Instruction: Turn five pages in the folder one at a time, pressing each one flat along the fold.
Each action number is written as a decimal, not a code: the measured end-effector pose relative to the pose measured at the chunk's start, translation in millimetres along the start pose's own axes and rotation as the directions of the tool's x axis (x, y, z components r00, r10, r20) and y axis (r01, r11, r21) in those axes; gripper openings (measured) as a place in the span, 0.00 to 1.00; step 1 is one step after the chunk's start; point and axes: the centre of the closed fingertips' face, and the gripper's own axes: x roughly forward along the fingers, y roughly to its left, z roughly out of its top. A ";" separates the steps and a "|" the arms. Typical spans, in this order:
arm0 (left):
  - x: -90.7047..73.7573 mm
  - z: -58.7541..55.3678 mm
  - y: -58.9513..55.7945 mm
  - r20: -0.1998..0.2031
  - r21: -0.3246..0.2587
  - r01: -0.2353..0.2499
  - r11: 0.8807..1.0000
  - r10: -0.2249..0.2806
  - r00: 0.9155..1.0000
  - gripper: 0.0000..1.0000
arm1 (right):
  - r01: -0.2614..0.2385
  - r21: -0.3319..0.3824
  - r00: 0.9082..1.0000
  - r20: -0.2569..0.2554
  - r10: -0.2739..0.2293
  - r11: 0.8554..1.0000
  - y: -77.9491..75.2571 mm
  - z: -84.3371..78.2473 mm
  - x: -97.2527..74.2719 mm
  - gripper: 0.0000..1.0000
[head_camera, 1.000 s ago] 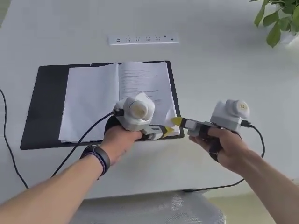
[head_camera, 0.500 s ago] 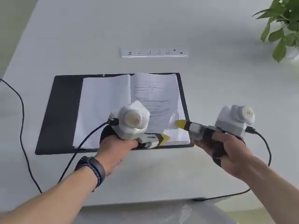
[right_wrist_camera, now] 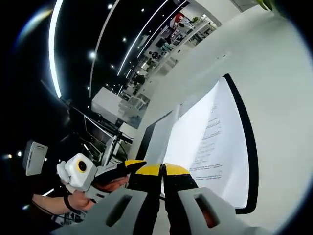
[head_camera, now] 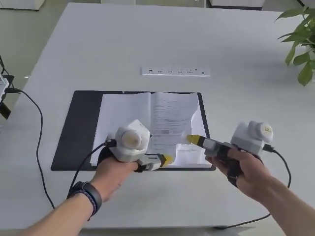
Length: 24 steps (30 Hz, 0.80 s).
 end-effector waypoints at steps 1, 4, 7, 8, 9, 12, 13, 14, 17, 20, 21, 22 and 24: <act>-3.9 -0.5 4.0 0.005 -0.008 -0.008 1.000 0.008 1.000 0.59 | -0.006 -0.004 1.000 -0.002 0.006 1.000 0.6 0.7 3.4 0.00; -14.0 -0.3 11.7 0.013 -0.013 -0.022 1.000 0.022 1.000 0.59 | -0.024 -0.017 1.000 -0.010 0.023 1.000 10.9 0.4 10.4 0.00; -24.9 0.6 20.9 0.026 -0.013 -0.042 0.999 0.042 0.999 0.60 | -0.044 -0.035 0.999 -0.019 0.043 0.998 23.2 0.1 17.6 0.00; -29.1 -0.7 26.6 0.030 -0.019 -0.053 0.998 0.054 0.998 0.60 | -0.053 -0.042 0.998 -0.021 0.052 0.998 27.9 0.2 21.0 0.00; -31.6 -1.8 29.8 0.032 -0.025 -0.059 0.998 0.060 0.998 0.60 | -0.058 -0.044 0.998 -0.022 0.057 0.997 30.2 0.3 23.1 0.00; -46.0 -4.7 41.3 0.044 -0.047 -0.081 0.996 0.083 0.996 0.60 | -0.079 -0.056 0.997 -0.031 0.078 0.995 40.5 -0.1 31.8 0.00; -49.7 -5.6 43.4 0.044 -0.044 -0.087 0.995 0.088 0.995 0.60 | -0.090 -0.065 0.995 -0.036 0.088 0.994 46.9 -1.0 35.3 0.00; -53.4 -6.6 45.7 0.045 -0.041 -0.092 0.995 0.094 0.995 0.60 | -0.099 -0.071 0.995 -0.040 0.097 0.993 51.1 -1.6 37.5 0.00; -65.5 -11.9 55.1 0.045 -0.043 -0.111 0.993 0.113 0.993 0.60 | -0.129 -0.083 0.991 -0.059 0.124 0.988 63.9 -5.1 46.8 0.00; -77.5 -19.8 63.8 0.042 -0.054 -0.131 0.990 0.134 0.990 0.60 | -0.150 -0.098 0.987 -0.080 0.142 0.984 73.5 -9.5 56.4 0.00; -82.8 -23.2 65.8 0.040 -0.056 -0.138 0.989 0.140 0.989 0.60 | -0.157 -0.102 0.985 -0.089 0.149 0.982 79.7 -12.1 59.6 0.00; -86.4 -25.8 67.4 0.038 -0.058 -0.143 0.988 0.145 0.989 0.60 | -0.164 -0.106 0.983 -0.096 0.154 0.981 83.2 -13.6 62.0 0.00; -95.2 -31.6 70.4 0.034 -0.067 -0.156 0.986 0.159 0.987 0.60 | -0.178 -0.114 0.980 -0.109 0.166 0.977 87.0 -16.5 69.5 0.00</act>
